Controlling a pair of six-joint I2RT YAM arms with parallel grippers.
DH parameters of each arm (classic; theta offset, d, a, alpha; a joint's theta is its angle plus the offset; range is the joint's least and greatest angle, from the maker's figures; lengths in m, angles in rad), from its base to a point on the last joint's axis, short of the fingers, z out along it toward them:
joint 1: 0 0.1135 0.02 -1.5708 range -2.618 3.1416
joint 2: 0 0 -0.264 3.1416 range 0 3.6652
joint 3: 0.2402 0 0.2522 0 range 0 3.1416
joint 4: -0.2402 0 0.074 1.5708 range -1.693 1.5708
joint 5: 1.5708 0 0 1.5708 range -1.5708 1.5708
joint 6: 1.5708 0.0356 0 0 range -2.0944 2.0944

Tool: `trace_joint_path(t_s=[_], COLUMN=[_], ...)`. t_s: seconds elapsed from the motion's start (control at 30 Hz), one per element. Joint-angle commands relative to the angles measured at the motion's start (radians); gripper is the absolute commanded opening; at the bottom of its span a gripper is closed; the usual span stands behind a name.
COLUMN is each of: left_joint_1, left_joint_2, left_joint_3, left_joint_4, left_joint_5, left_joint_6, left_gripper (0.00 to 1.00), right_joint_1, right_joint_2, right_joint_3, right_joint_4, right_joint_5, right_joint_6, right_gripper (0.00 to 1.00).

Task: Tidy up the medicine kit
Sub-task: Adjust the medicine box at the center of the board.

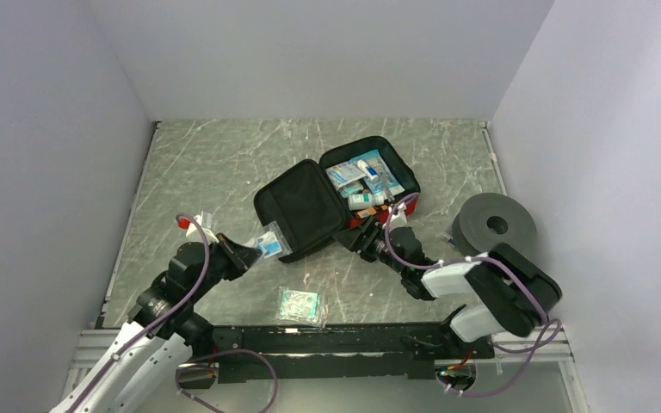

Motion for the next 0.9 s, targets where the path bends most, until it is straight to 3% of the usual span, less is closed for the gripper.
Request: trace_joint_path(t_s=[0.0, 0.27, 0.87], left_joint_1=[0.066, 0.18, 0.319], left_joint_2=[0.023, 0.041, 0.057], left_joint_3=[0.001, -0.012, -0.054], left_joint_4=[0.089, 0.118, 0.159], left_joint_5=[0.079, 0.168, 0.299], left_joint_6=[0.053, 0.088, 0.13], left_gripper=[0.0, 0.0, 0.0], right_joint_1=[-0.001, 0.006, 0.112], right_joint_2=[0.141, 0.504, 0.583], right_joint_3=[-0.009, 0.04, 0.204], right_joint_4=[0.35, 0.857, 0.866], right_joint_5=[0.027, 0.02, 0.139], right_joint_6=[0.118, 0.287, 0.23], right_gripper=[0.72, 0.7, 0.7])
